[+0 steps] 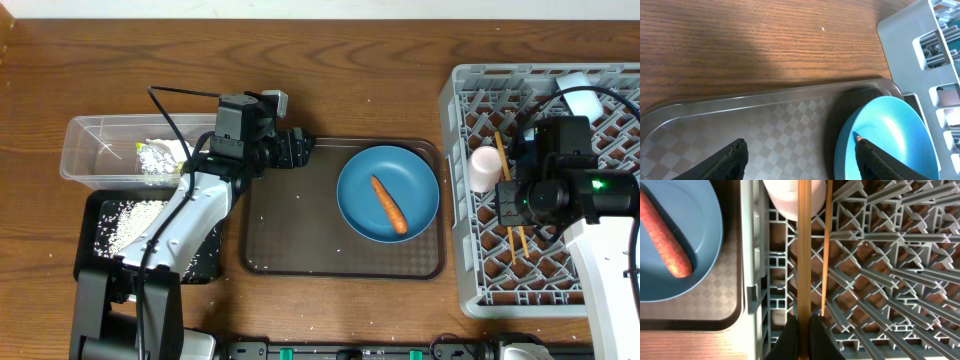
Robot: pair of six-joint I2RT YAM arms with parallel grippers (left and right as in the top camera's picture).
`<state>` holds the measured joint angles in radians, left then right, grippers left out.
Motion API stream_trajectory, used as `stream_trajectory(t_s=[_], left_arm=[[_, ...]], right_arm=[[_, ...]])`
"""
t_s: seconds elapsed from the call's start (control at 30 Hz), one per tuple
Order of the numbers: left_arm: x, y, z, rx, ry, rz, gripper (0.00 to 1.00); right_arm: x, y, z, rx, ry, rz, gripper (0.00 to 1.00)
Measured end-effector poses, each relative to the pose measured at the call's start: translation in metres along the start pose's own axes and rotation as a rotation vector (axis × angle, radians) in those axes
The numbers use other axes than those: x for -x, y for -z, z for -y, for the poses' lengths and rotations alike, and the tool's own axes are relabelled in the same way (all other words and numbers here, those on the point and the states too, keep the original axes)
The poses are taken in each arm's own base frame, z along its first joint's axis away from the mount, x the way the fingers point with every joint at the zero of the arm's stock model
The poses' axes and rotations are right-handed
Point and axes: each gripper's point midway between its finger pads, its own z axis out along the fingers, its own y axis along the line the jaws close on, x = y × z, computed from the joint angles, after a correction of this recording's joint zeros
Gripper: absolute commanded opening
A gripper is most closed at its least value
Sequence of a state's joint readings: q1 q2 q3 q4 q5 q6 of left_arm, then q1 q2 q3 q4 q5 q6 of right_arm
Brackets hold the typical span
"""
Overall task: Sort waste into correct bins and load items into the dishwasher rack
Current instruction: 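Lift the second chopstick and carry it right to the rack, then insert the second chopstick into the rack and release it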
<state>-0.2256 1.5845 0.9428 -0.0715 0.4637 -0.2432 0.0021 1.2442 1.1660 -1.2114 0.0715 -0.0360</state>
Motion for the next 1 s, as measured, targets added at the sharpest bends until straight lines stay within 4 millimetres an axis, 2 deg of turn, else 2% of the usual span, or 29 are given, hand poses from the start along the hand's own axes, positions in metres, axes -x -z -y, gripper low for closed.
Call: stream_trajectory(t_s=[0.27, 0.6, 1.0], left_arm=[[0.0, 0.0, 0.0, 0.0, 0.0, 0.0, 0.72], [0.0, 0.0, 0.0, 0.0, 0.0, 0.0, 0.72], [0.0, 0.0, 0.0, 0.0, 0.0, 0.0, 0.72]], right_arm=[[0.0, -0.006, 0.015, -0.089, -0.079, 0.004, 0.01], [-0.001, -0.042, 0.016, -0.113, -0.109, 0.03, 0.01], [0.004, -0.068, 0.023, -0.163, -0.119, 0.096, 0.01]])
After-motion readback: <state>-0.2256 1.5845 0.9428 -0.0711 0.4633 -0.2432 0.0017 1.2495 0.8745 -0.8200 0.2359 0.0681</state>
